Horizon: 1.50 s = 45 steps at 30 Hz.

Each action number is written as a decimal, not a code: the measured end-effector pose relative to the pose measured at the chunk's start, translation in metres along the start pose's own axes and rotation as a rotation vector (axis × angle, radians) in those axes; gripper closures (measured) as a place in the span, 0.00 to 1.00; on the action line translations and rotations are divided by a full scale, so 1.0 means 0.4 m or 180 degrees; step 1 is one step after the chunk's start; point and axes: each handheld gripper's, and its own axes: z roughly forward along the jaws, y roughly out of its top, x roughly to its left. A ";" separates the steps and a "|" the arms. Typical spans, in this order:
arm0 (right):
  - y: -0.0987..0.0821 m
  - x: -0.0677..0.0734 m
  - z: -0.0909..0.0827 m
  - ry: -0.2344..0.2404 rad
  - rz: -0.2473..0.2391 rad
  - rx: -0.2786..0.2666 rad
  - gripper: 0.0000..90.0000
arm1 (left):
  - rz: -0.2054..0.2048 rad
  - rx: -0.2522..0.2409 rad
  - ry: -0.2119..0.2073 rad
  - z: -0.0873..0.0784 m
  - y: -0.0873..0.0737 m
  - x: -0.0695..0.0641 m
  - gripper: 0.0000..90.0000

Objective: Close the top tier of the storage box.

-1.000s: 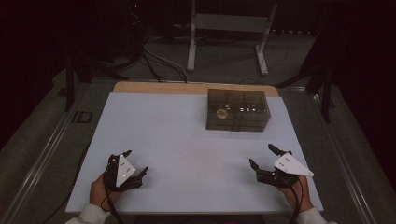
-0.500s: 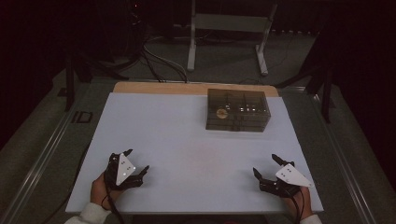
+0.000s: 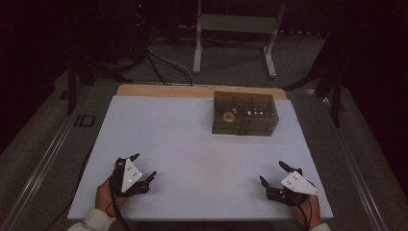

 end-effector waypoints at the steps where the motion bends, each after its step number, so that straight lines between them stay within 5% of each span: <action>1: 0.002 0.000 -0.002 -0.0017 -0.0007 -0.0001 0.18 | 0.0018 0.0010 -0.0008 0.001 0.000 0.000 0.22; 15: 0.033 0.003 0.021 -0.0118 0.0020 0.0021 0.19 | -0.0094 0.0059 -0.0102 0.007 -0.006 0.007 0.22; 22: 0.028 0.009 0.010 -0.0093 0.0005 0.0010 0.19 | -0.0006 0.0052 -0.0078 0.014 0.005 -0.002 0.22; 25: 0.028 0.001 0.001 -0.0226 0.0030 0.0009 0.19 | 0.0030 0.0087 -0.0104 0.021 0.006 -0.005 0.22; 45: 0.016 -0.020 0.007 -0.0228 0.0115 0.0082 0.19 | 0.0006 0.0069 -0.0069 0.019 0.002 0.003 0.22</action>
